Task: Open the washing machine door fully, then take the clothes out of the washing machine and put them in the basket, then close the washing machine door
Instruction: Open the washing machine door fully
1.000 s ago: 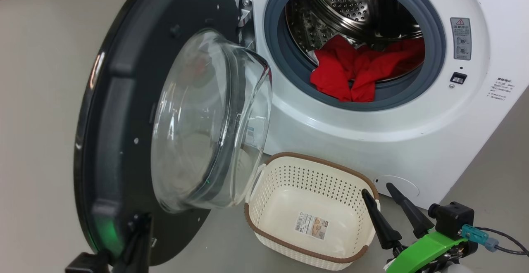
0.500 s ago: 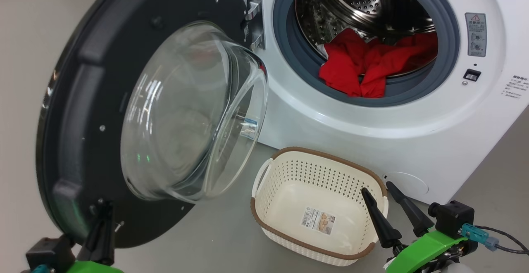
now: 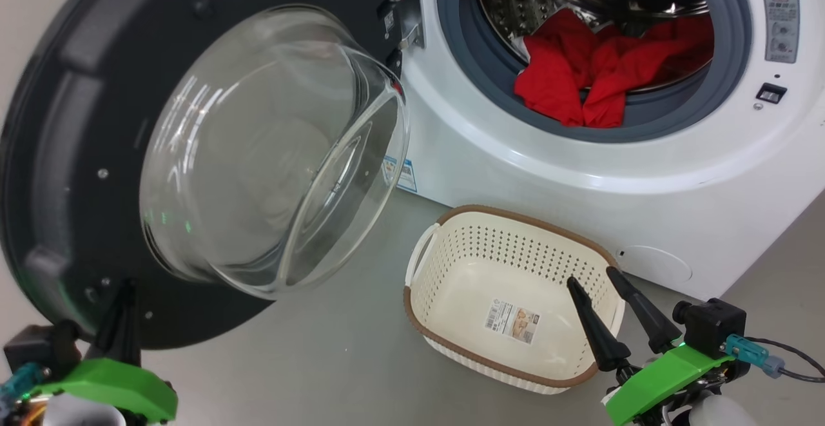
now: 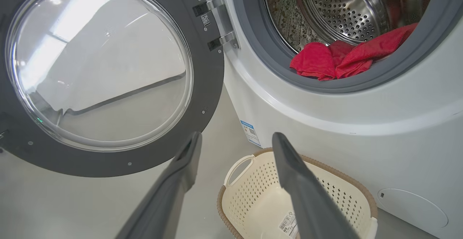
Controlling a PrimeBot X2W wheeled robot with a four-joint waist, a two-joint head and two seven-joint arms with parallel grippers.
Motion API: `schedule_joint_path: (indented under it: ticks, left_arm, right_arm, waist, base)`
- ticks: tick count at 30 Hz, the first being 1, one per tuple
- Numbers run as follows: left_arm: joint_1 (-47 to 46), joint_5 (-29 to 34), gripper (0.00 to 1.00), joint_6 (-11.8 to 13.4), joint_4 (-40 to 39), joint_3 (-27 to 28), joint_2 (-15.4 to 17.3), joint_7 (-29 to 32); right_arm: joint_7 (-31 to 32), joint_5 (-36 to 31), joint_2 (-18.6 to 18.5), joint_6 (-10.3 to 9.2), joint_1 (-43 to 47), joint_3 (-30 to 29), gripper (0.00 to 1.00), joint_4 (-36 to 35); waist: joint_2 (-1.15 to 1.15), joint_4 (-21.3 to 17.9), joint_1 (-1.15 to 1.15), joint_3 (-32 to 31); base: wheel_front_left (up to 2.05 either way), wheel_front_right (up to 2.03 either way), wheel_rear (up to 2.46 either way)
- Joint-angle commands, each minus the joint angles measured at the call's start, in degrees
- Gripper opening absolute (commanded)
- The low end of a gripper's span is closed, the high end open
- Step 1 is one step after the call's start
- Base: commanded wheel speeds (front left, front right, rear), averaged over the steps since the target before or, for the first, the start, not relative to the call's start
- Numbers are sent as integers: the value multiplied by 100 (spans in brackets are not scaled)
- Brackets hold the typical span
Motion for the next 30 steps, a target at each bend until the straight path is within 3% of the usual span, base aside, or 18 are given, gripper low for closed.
schedule_joint_path:
  ticks: [1,10,30]
  left_arm:
    - [-381,-13,0,10,25,289,305,19]
    - [-1020,159,0,-74,854,191,657,190]
    - [-2443,241,0,-380,2834,37,1051,1]
  right_arm:
    - [-70,-10,-37,9,-179,101,100,-145]
    - [-70,32,-4,9,-268,111,100,-146]
    - [-70,69,-33,9,-438,243,100,-113]
  waist:
    - [0,45,0,91]
    - [0,112,0,267]
    - [0,132,0,432]
  base:
    - [0,0,0]
    - [0,0,0]
    - [0,0,0]
